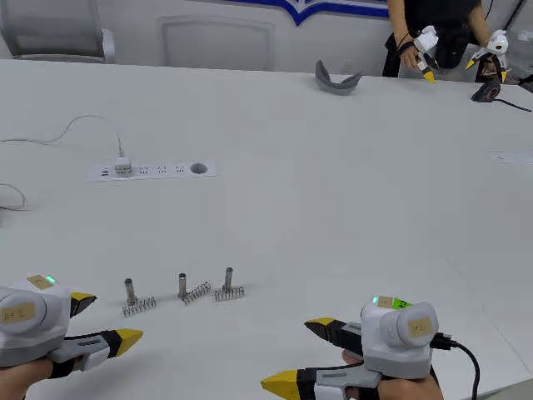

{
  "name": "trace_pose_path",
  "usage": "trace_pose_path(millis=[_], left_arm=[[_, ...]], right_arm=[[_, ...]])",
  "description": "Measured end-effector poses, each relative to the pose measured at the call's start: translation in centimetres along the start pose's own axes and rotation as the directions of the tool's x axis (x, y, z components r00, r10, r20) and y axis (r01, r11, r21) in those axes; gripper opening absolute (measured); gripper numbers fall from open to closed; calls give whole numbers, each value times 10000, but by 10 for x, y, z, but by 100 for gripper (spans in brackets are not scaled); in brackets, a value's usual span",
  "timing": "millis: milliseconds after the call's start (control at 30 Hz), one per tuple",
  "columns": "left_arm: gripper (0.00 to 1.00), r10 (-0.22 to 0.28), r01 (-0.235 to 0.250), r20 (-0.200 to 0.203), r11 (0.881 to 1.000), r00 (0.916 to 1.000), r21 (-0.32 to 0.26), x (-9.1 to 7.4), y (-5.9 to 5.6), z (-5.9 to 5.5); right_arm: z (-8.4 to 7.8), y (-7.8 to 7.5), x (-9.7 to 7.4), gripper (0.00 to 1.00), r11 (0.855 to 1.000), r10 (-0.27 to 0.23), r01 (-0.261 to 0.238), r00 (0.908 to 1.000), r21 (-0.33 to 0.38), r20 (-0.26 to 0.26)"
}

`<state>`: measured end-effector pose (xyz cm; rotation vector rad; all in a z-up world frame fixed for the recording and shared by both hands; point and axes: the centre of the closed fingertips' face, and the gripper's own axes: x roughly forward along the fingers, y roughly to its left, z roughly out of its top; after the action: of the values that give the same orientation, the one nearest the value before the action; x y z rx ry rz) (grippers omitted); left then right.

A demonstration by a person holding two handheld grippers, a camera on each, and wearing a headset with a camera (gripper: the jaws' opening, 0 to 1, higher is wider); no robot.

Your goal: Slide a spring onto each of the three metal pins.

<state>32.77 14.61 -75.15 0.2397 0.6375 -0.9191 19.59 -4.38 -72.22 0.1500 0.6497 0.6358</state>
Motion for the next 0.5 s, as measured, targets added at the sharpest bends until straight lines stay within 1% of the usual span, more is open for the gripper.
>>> trace_pose_path(millis=[100, 233, 300, 367, 500], left_arm=[[56, -52, 54, -217, 9999, 9998, 91, 7, 0, -4], [51, -138, 141, -248, 9998, 9996, 135, 13, -1, -4], [50, -174, 180, -327, 9997, 9993, 169, 16, -1, -5], [48, -248, 259, -538, 9995, 9982, 198, 21, -2, -9], [46, -327, 344, -634, 9991, 9975, 256, 29, -4, -11]], right_arm=[[-1, 0, -1, 82, 10000, 15, -15, 10000, 7, -17], [-1, -1, -2, 82, 10000, -5, 5, 10000, 37, 10], [-2, -1, -2, 82, 10000, -13, 13, 10000, 68, 30], [-2, -2, -2, 82, 10000, -24, 24, 10000, 86, 27], [-4, -2, -3, 82, 9999, -37, 37, 10000, 127, 47]])
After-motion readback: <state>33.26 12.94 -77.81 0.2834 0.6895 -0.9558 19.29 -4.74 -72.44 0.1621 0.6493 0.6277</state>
